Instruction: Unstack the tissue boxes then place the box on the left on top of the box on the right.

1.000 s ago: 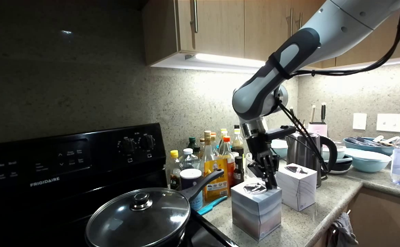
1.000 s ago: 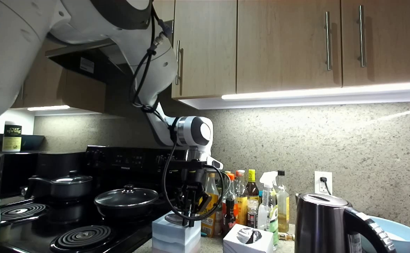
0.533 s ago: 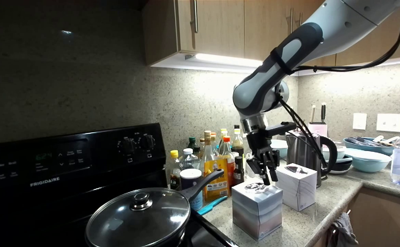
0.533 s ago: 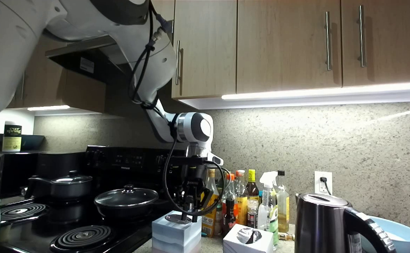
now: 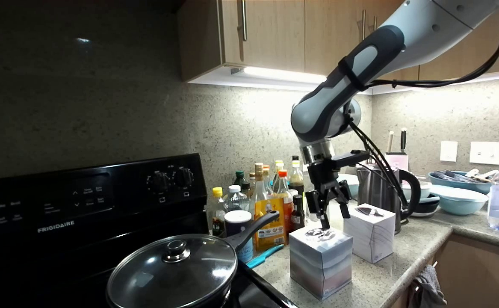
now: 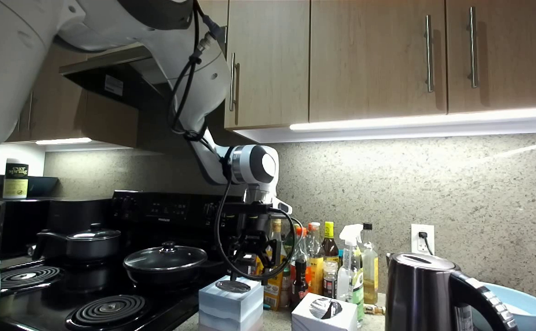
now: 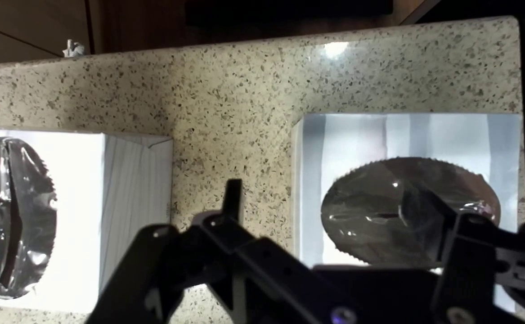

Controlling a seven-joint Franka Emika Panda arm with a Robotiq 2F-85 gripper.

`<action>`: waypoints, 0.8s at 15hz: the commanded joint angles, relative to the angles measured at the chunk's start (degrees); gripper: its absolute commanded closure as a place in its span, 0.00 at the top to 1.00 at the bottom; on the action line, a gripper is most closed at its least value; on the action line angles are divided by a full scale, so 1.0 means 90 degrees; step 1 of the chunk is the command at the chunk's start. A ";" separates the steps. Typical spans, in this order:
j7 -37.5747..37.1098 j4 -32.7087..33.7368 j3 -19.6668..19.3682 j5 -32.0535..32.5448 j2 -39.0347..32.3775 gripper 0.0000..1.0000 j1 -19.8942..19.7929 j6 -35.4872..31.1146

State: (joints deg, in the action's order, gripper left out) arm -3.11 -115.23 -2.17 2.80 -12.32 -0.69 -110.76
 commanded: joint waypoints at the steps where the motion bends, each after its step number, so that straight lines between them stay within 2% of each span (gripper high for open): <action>1: 0.0192 0.0074 0.0024 0.0049 -0.0129 1.00 -0.0034 0.0012; 11: 0.0189 0.0374 0.0039 0.0065 -0.0575 1.00 -0.0012 0.0084; 12: 0.0193 0.0428 0.0046 0.0066 -0.0627 0.86 -0.0005 0.0097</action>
State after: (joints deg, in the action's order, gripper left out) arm -3.01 -113.31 -2.09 2.84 -16.38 -0.62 -110.74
